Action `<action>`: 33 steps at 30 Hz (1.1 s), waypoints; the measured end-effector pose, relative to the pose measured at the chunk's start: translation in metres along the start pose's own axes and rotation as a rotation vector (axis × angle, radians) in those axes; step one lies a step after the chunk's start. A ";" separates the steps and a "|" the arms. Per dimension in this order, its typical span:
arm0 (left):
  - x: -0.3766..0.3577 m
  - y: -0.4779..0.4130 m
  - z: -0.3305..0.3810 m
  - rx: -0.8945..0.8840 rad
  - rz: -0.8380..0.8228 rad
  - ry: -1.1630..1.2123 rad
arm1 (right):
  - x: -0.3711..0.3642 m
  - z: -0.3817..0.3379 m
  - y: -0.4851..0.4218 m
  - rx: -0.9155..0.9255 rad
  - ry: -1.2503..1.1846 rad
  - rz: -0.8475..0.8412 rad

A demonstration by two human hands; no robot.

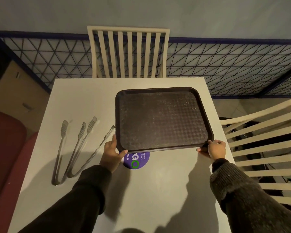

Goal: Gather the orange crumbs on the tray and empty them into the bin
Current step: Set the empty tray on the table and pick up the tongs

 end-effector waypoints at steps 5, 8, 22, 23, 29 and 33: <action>0.036 0.021 -0.014 -0.095 -0.008 -0.056 | -0.040 0.028 0.085 0.113 0.048 0.042; 0.063 0.052 -0.020 -0.059 0.240 0.071 | -0.083 0.056 0.138 0.165 0.137 -0.072; 0.157 0.122 -0.084 0.170 0.518 0.260 | -0.282 0.055 0.277 0.309 0.466 -0.619; 0.160 0.124 -0.090 0.170 0.537 0.269 | -0.289 0.053 0.278 0.288 0.464 -0.618; 0.169 0.130 -0.106 0.125 0.557 0.333 | -0.310 0.052 0.283 0.251 0.508 -0.651; 0.166 0.130 -0.112 0.136 0.524 0.445 | -0.304 0.049 0.286 0.255 0.544 -0.600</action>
Point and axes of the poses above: each hand's wrist, its own y-axis away from the middle knuckle, its own x-axis out of the back of the hand, z = x × y, the point moved 1 cm from there along -y, towards the middle knuckle, and after that the axes turned 11 degrees about y, right-handed, at the moved point
